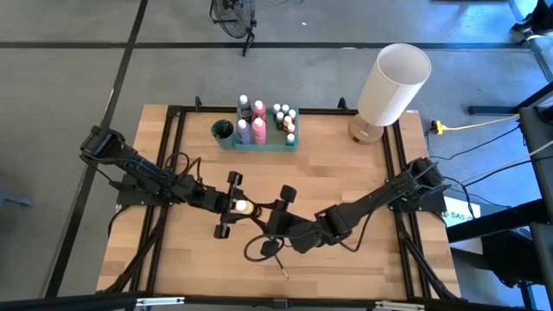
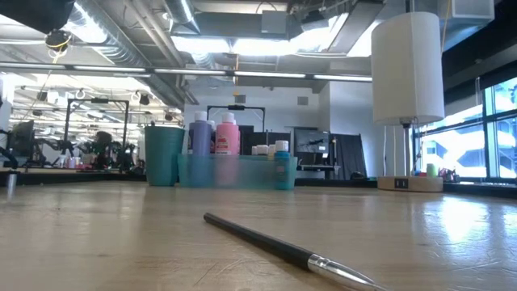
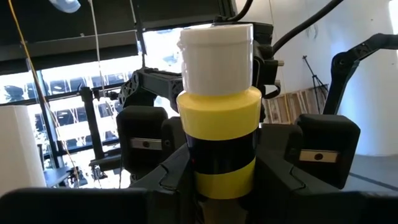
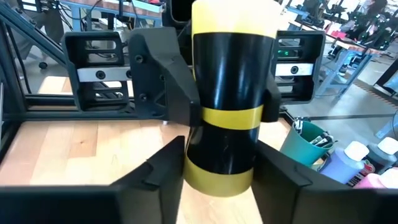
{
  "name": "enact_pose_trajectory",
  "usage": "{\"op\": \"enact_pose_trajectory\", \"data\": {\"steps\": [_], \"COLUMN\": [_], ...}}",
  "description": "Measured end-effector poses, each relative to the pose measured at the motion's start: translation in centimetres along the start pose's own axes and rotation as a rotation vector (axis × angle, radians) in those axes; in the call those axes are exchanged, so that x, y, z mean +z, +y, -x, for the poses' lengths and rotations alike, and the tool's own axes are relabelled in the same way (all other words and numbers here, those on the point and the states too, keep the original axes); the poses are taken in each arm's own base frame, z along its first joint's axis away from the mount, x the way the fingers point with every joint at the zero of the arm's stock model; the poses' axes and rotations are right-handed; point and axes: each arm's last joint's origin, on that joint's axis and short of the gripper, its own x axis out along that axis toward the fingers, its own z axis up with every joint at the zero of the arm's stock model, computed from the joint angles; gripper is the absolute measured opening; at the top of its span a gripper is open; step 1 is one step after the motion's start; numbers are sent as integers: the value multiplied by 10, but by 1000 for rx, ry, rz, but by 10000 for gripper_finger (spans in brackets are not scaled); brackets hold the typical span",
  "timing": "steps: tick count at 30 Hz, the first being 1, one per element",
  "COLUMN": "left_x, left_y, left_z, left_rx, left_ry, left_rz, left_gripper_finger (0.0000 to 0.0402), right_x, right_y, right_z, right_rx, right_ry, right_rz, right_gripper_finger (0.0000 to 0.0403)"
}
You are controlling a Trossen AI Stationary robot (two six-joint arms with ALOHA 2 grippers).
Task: Pick & Place Paint Supplies
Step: Put the small yellow paint bottle into the green bin
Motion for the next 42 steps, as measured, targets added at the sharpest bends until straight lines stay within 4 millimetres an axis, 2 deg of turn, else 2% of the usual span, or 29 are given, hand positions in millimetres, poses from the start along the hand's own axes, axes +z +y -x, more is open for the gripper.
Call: {"op": "enact_pose_trajectory", "data": {"steps": [5, 14, 17, 23, 27, 30, 35, 42], "left_x": [0, 0, -1, 6, 21, 36, 75, 138], "left_y": [0, 0, 0, 3, 4, 7, 13, 20], "left_z": [0, 0, 1, 7, 17, 20, 15, 0], "left_rx": [-1, -3, -11, -5, -18, -34, -42, -67], "left_ry": [-1, 3, 36, 116, 153, 290, 569, 722], "left_rz": [0, 32, 87, 86, 93, 115, 68, 25], "left_gripper_finger": [113, 144, 158, 175, 177, 177, 177, 177], "right_x": [0, -1, -3, -8, -11, -13, -15, -15], "right_y": [0, 0, 0, -1, -1, -2, -2, -2], "right_z": [0, 0, 0, 0, 0, 0, 0, 1], "right_rx": [-3, -2, -1, -4, -6, -10, -15, -16], "right_ry": [0, 6, 26, 64, 85, 100, 116, 119], "right_rz": [0, 6, 22, 15, 17, 16, 6, -4], "right_gripper_finger": [127, 127, 127, 128, 128, 128, 128, 128]}}
